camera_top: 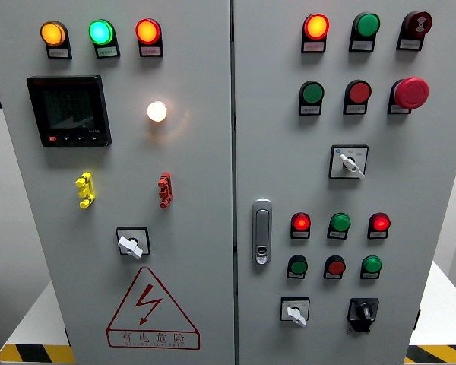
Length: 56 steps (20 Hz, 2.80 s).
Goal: Trip black knob to open circuit
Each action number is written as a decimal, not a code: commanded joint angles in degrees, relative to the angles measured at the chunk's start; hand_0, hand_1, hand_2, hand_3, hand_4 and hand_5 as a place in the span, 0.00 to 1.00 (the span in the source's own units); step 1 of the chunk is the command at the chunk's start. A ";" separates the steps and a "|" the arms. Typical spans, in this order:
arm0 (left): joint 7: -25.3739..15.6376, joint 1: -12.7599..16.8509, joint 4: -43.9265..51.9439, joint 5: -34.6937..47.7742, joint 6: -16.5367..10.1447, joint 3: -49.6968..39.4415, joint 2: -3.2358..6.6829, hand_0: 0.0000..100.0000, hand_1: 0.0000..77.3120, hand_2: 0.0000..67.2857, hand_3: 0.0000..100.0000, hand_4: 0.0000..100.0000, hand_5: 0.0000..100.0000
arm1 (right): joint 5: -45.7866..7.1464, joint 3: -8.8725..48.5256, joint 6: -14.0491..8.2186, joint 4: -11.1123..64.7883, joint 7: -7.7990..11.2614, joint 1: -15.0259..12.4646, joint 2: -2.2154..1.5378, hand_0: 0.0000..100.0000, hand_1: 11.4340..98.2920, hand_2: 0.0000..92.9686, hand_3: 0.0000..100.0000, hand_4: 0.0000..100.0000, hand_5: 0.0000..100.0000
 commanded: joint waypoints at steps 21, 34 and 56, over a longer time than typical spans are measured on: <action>0.00 0.03 0.00 0.00 0.00 0.00 0.02 0.00 0.04 0.19 0.21 0.07 0.01 | -51.19 49.86 2.37 3.32 -2.40 4.35 2.34 0.71 0.29 0.04 0.10 0.08 0.20; 0.00 0.03 0.00 0.00 0.00 0.00 -0.07 0.00 0.04 0.19 0.21 0.07 0.01 | -49.34 48.09 1.66 5.80 -2.32 6.02 0.59 0.71 0.29 0.05 0.11 0.08 0.20; 0.00 0.03 0.00 0.00 0.00 0.00 0.02 0.00 0.04 0.19 0.21 0.07 0.01 | -48.20 59.44 4.39 64.92 -5.91 -0.57 0.94 0.72 0.37 0.05 0.30 0.28 0.47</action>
